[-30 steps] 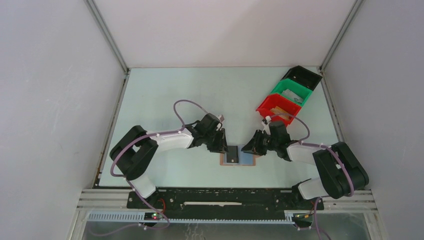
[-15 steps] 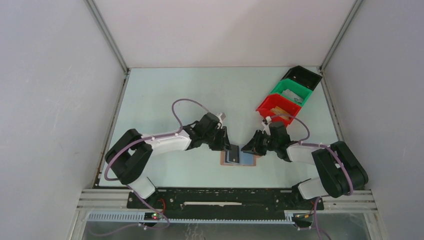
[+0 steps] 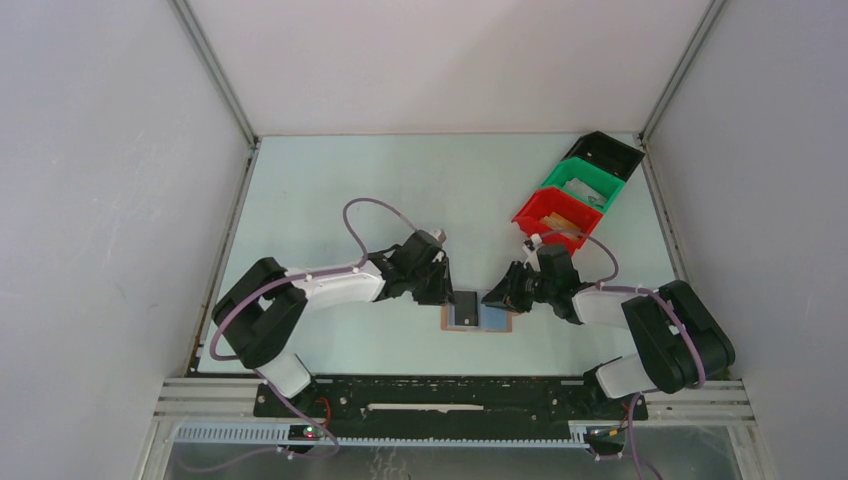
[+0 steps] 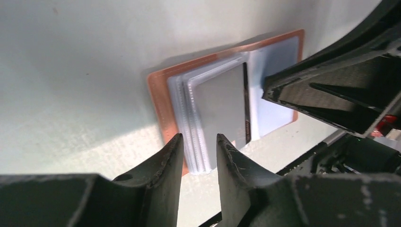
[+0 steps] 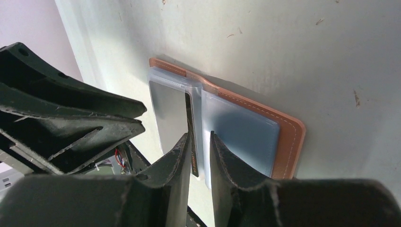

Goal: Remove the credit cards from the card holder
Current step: Remove the credit card from the card holder.

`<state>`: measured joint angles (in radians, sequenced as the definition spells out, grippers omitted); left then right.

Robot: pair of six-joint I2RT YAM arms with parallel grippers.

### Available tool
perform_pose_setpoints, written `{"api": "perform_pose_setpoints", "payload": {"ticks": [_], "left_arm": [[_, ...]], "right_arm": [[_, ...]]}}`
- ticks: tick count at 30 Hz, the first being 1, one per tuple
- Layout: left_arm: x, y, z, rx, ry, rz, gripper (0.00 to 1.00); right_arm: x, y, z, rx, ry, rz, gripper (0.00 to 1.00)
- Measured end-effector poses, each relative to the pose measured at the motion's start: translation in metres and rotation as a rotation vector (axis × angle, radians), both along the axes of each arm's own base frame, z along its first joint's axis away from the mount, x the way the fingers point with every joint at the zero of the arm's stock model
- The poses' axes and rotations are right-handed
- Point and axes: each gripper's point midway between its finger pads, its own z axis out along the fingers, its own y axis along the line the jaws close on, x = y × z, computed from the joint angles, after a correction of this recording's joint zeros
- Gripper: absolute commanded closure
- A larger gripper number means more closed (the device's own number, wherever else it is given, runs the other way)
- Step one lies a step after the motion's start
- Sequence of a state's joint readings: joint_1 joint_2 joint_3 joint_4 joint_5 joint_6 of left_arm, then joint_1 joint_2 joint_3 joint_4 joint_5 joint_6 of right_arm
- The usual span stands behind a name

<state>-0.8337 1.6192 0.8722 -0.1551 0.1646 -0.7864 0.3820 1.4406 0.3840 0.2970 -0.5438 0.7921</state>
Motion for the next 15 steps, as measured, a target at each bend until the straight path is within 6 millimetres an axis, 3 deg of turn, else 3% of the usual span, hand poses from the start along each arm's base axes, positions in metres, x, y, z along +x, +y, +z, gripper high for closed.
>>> {"api": "perform_pose_setpoints", "payload": {"ticks": [7,15], "left_arm": [[0.002,0.009,-0.006,0.047,-0.008,0.022,0.64],[-0.005,-0.013,0.009,-0.057,-0.007,-0.049,0.63]], "right_arm": [[0.000,0.000,0.000,0.001,0.000,-0.001,0.71],[0.000,0.000,0.001,0.001,0.000,-0.002,0.71]]}}
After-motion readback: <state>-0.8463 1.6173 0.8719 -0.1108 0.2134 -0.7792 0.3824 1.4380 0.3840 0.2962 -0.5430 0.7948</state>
